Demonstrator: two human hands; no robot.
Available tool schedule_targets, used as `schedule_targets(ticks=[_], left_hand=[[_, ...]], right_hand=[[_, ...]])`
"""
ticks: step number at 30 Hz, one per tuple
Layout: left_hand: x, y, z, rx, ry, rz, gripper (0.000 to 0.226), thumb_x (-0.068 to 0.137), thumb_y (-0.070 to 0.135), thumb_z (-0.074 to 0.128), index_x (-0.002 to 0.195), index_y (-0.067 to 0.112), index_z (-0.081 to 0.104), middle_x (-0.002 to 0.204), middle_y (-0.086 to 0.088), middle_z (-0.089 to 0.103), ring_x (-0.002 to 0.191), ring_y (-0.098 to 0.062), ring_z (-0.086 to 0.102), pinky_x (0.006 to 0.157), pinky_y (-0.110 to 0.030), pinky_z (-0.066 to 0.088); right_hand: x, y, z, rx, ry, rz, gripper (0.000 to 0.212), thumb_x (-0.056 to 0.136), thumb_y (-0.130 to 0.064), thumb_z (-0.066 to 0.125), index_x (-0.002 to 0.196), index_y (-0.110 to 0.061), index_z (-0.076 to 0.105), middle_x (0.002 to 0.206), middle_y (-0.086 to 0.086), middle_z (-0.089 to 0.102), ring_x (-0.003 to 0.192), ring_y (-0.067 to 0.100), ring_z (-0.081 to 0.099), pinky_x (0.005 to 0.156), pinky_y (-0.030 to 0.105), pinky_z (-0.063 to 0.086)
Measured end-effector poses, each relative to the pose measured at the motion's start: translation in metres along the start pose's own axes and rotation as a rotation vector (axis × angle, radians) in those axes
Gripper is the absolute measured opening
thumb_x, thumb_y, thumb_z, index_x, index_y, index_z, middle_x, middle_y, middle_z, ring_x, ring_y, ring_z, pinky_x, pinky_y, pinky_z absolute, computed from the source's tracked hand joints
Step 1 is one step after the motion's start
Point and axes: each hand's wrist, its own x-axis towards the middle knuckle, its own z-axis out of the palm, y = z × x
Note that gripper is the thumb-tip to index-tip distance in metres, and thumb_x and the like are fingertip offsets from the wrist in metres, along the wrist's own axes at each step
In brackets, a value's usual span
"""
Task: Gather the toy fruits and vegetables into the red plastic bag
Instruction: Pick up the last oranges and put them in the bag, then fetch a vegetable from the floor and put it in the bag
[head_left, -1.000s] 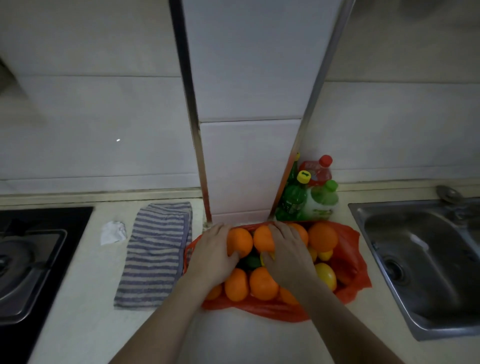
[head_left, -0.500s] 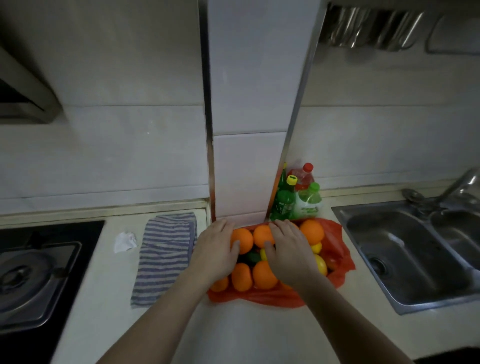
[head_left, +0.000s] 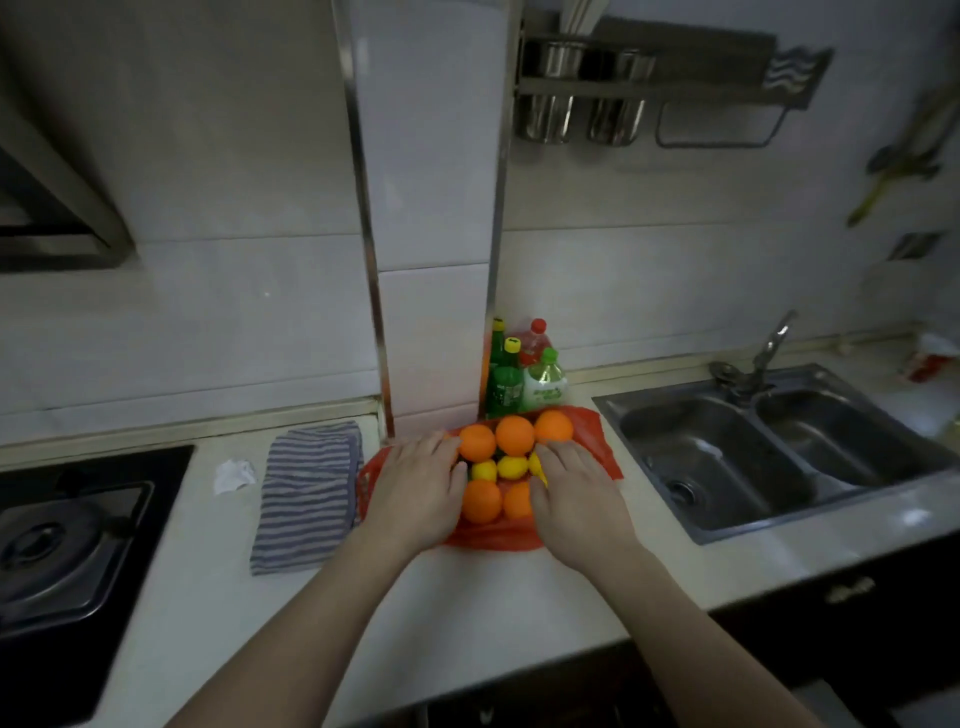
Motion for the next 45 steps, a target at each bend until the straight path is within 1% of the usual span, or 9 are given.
schedule_targets(ticks=[5,7,11,15,22,30,35,40,45], left_hand=[[-0.026,0.045,-0.008,-0.043,-0.021,0.080,0.053,0.093,0.043,0.025,0.131,0.018,0.053,0.136,-0.006,0.054,0.124,-0.026,0.047,0.106,-0.041,0.037],[-0.032,0.061,-0.010,-0.060,-0.015,0.109,0.050,0.094,0.040,0.031,0.133,0.017,0.053,0.138,-0.007,0.053,0.127,-0.025,0.047,0.107,-0.040,0.035],[-0.034,0.094,-0.016,-0.103,-0.003,0.169,0.047,0.096,0.040,0.032,0.133,0.018,0.051,0.138,-0.005,0.052,0.127,-0.023,0.046,0.108,-0.038,0.034],[-0.030,0.124,-0.018,-0.153,0.004,0.254,0.051,0.098,0.040,0.030,0.141,0.018,0.045,0.147,-0.005,0.045,0.136,-0.022,0.039,0.114,-0.040,0.031],[-0.010,0.162,-0.019,-0.231,-0.012,0.402,0.048,0.102,0.033,0.033,0.148,0.022,0.035,0.155,0.000,0.033,0.143,-0.017,0.025,0.119,-0.033,0.016],[0.024,0.183,-0.006,-0.304,-0.072,0.602,0.047,0.102,0.034,0.034,0.147,0.019,0.038,0.152,-0.003,0.038,0.141,-0.020,0.030,0.118,-0.037,0.023],[0.029,0.207,0.009,-0.325,-0.107,0.730,0.046,0.101,0.033,0.037,0.144,0.019,0.041,0.151,-0.001,0.040,0.140,-0.017,0.032,0.117,-0.038,0.025],[0.013,0.254,0.025,-0.359,-0.178,0.888,0.046,0.100,0.031,0.038,0.144,0.017,0.041,0.150,-0.002,0.040,0.139,-0.016,0.032,0.116,-0.036,0.023],[-0.020,0.320,0.042,-0.369,-0.239,1.057,0.048,0.100,0.037,0.033,0.143,0.019,0.041,0.145,0.000,0.044,0.136,-0.018,0.037,0.115,-0.039,0.029]], right_hand=[[-0.053,0.017,-0.038,-0.011,0.045,0.060,0.050,0.092,-0.037,0.037,0.131,-0.010,0.053,0.131,0.009,0.054,0.126,0.029,0.045,0.108,0.042,0.036],[-0.071,0.024,-0.053,-0.022,0.064,0.085,0.049,0.093,-0.036,0.038,0.133,-0.011,0.051,0.132,0.008,0.053,0.127,0.027,0.043,0.110,0.040,0.034],[-0.100,0.036,-0.081,-0.043,0.101,0.141,0.045,0.095,-0.034,0.040,0.134,-0.013,0.048,0.134,0.005,0.051,0.128,0.023,0.041,0.111,0.035,0.030],[-0.120,0.047,-0.102,-0.069,0.147,0.213,0.046,0.094,-0.033,0.040,0.134,-0.010,0.050,0.134,0.007,0.052,0.129,0.023,0.041,0.110,0.035,0.030],[-0.133,0.067,-0.130,-0.117,0.177,0.391,0.049,0.098,-0.034,0.036,0.142,-0.013,0.041,0.144,0.003,0.043,0.135,0.017,0.033,0.113,0.032,0.027],[-0.147,0.076,-0.137,-0.128,0.206,0.634,0.050,0.100,-0.036,0.035,0.144,-0.013,0.037,0.146,0.001,0.039,0.135,0.018,0.031,0.111,0.031,0.027],[-0.173,0.073,-0.137,-0.147,0.297,0.759,0.042,0.099,-0.030,0.042,0.136,-0.011,0.047,0.138,0.004,0.048,0.127,0.019,0.039,0.104,0.025,0.029],[-0.225,0.083,-0.136,-0.146,0.280,0.967,0.051,0.100,-0.035,0.038,0.145,-0.012,0.036,0.147,0.004,0.039,0.136,0.020,0.031,0.109,0.030,0.027],[-0.295,0.100,-0.152,-0.190,0.317,1.130,0.047,0.100,-0.032,0.039,0.141,-0.008,0.040,0.143,0.007,0.043,0.132,0.022,0.034,0.107,0.032,0.030]])
